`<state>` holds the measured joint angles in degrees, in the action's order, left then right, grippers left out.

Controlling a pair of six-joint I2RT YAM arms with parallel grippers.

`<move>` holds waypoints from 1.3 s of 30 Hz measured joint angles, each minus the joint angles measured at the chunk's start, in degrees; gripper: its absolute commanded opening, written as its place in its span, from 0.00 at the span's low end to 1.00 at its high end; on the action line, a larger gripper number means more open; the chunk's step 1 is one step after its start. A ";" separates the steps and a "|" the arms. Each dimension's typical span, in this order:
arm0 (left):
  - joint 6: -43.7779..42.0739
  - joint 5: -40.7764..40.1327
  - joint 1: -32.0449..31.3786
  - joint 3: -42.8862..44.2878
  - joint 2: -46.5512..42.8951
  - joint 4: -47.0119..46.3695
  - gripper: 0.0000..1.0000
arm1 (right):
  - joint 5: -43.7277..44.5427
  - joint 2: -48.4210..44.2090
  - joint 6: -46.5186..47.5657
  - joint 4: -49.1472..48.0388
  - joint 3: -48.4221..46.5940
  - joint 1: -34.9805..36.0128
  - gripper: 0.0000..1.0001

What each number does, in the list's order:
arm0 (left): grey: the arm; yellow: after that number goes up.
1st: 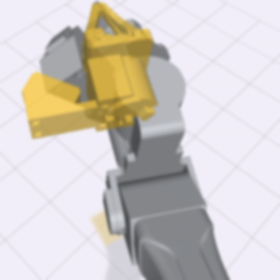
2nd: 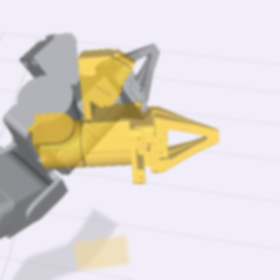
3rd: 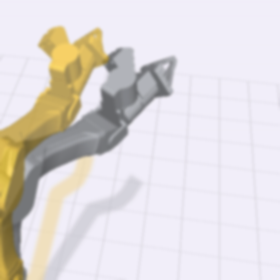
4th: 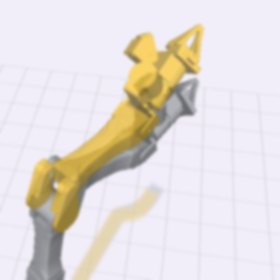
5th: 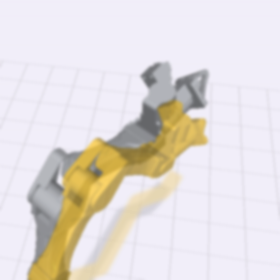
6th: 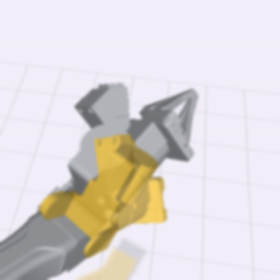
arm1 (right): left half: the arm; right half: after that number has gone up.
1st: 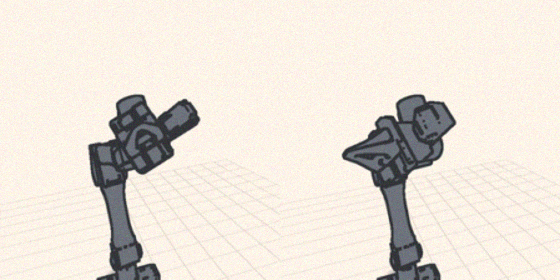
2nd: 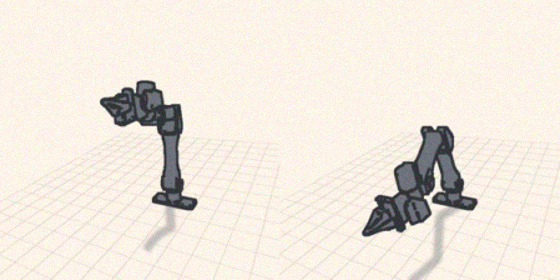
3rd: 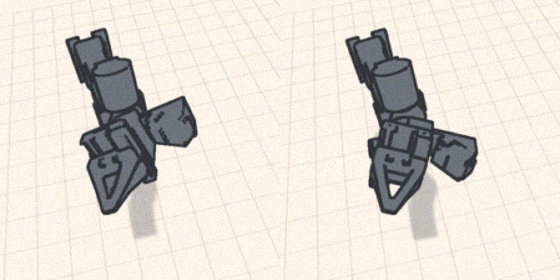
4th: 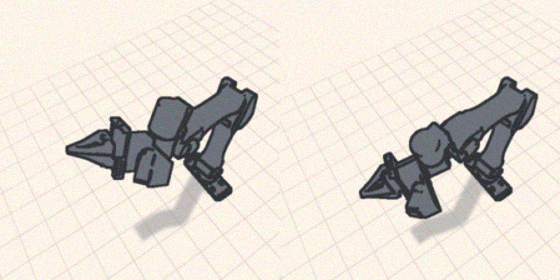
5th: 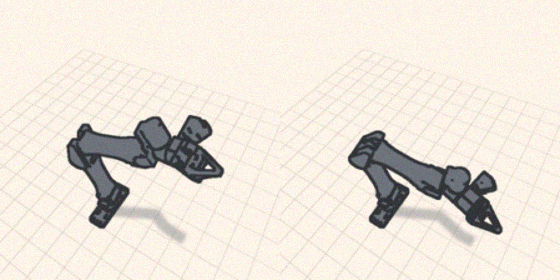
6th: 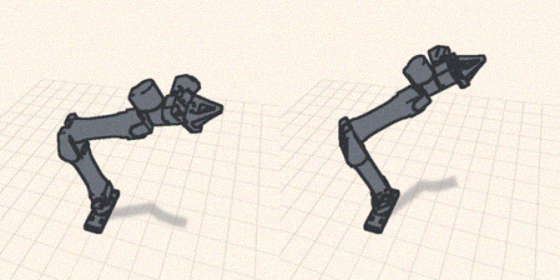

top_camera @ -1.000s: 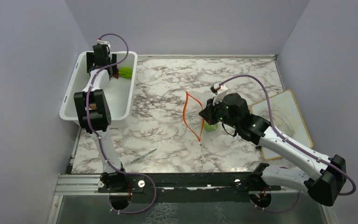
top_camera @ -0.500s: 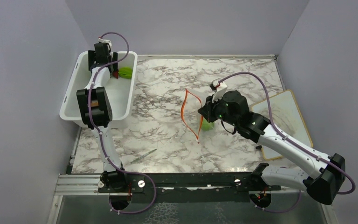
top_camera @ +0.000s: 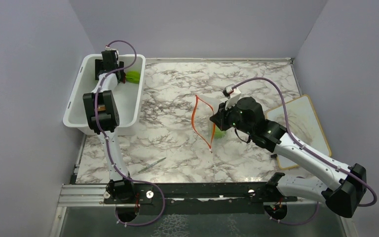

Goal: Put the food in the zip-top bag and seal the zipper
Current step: Pick up the fake vegetable from the bin.

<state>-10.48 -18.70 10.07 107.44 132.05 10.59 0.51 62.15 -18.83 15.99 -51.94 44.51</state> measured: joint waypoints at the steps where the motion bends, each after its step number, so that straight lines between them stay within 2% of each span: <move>1: -0.07 -0.24 0.07 -0.15 0.00 -0.28 0.86 | 0.00 -0.07 -0.04 -0.02 0.13 0.00 0.01; 10: -1.42 -1.86 0.15 -0.33 0.74 -2.12 0.86 | -0.02 -1.40 -0.87 -0.17 1.66 0.00 0.01; 12: -1.46 -2.08 0.09 -0.33 0.83 -2.43 0.81 | -0.02 -1.97 -0.87 -0.13 1.66 0.00 0.01; 15: -1.14 -1.95 0.09 -0.20 0.83 -1.88 0.64 | -0.02 -4.17 -0.87 -0.17 1.88 0.00 0.01; 25: 2.10 -1.03 0.09 -0.87 -0.96 1.75 0.57 | -0.04 -6.91 -1.86 -0.90 4.83 0.00 0.01; 30: 3.28 -0.74 0.04 -4.15 -4.13 4.22 0.45 | -0.15 -7.87 -1.92 -1.05 6.14 0.00 0.01; 39: 5.49 0.52 -0.26 -10.69 -11.04 6.80 0.41 | -0.20 -10.10 -2.08 -1.07 7.02 0.00 0.01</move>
<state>-4.99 -18.17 9.80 96.75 121.01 17.39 0.32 52.05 -20.91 14.92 -44.93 44.51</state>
